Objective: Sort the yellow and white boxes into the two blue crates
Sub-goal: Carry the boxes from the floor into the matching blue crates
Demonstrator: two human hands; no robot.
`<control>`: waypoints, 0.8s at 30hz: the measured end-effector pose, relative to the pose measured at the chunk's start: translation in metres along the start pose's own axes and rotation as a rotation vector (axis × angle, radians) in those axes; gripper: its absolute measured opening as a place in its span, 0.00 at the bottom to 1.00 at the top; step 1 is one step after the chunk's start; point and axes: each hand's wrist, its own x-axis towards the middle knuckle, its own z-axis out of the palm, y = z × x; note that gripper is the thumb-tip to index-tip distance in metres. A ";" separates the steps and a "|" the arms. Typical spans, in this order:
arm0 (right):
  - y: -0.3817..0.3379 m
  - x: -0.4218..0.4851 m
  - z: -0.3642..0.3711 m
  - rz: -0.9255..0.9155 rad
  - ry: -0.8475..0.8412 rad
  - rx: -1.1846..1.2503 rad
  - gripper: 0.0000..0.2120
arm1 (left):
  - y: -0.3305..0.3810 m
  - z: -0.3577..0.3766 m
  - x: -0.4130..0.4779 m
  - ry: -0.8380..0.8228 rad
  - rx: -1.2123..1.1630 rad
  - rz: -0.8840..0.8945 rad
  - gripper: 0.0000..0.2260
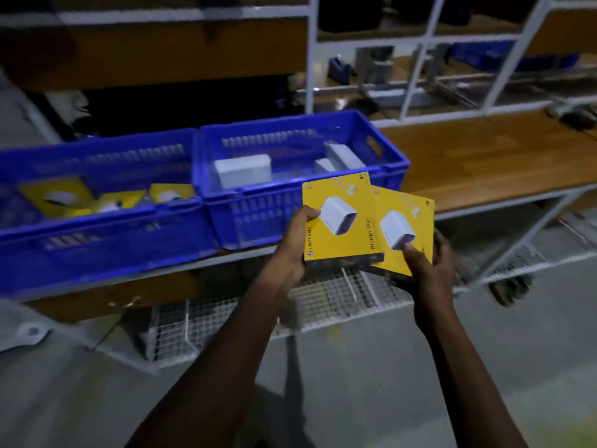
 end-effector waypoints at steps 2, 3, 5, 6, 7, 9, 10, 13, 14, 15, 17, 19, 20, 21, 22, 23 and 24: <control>0.000 0.006 0.053 0.002 -0.046 0.021 0.28 | 0.036 -0.041 0.000 0.033 0.002 0.057 0.12; 0.001 0.009 0.078 0.001 -0.068 0.029 0.26 | 0.053 -0.061 -0.001 0.053 0.006 0.090 0.12; 0.003 0.013 0.128 0.007 -0.111 0.039 0.25 | 0.083 -0.100 0.001 0.108 0.016 0.162 0.12; 0.003 0.014 0.151 0.012 -0.139 0.038 0.24 | 0.095 -0.118 0.002 0.136 0.018 0.198 0.12; 0.005 0.015 0.174 0.018 -0.169 0.034 0.23 | 0.107 -0.136 0.001 0.172 0.019 0.225 0.14; 0.007 0.016 0.216 0.027 -0.236 0.013 0.21 | 0.127 -0.166 -0.002 0.245 0.030 0.262 0.17; 0.008 0.017 0.235 0.030 -0.271 -0.007 0.21 | 0.136 -0.181 -0.003 0.277 0.037 0.276 0.18; 0.014 0.021 0.287 0.026 -0.363 -0.078 0.20 | 0.158 -0.217 -0.007 0.360 0.049 0.349 0.18; 0.015 0.022 0.303 0.024 -0.394 -0.093 0.19 | 0.165 -0.228 -0.007 0.398 0.049 0.372 0.18; 0.017 0.024 0.318 0.022 -0.424 -0.108 0.17 | 0.171 -0.239 -0.007 0.444 0.058 0.392 0.19; 0.023 0.029 0.349 0.012 -0.483 -0.130 0.16 | 0.182 -0.261 -0.008 0.524 0.063 0.406 0.20; 0.030 0.034 0.378 -0.005 -0.542 -0.152 0.15 | 0.193 -0.283 -0.009 0.578 0.065 0.434 0.18; 0.034 0.037 0.393 -0.010 -0.567 -0.169 0.14 | 0.198 -0.295 -0.008 0.607 0.084 0.450 0.18; 0.039 0.039 0.407 -0.015 -0.589 -0.191 0.14 | 0.205 -0.305 -0.009 0.634 0.110 0.466 0.18; 0.042 0.042 0.422 -0.020 -0.608 -0.210 0.13 | 0.212 -0.316 -0.009 0.671 0.136 0.471 0.17; 0.046 0.045 0.437 -0.028 -0.624 -0.227 0.12 | 0.220 -0.325 -0.009 0.702 0.153 0.471 0.17; 0.050 0.047 0.451 -0.036 -0.642 -0.243 0.11 | 0.228 -0.336 -0.009 0.738 0.166 0.468 0.17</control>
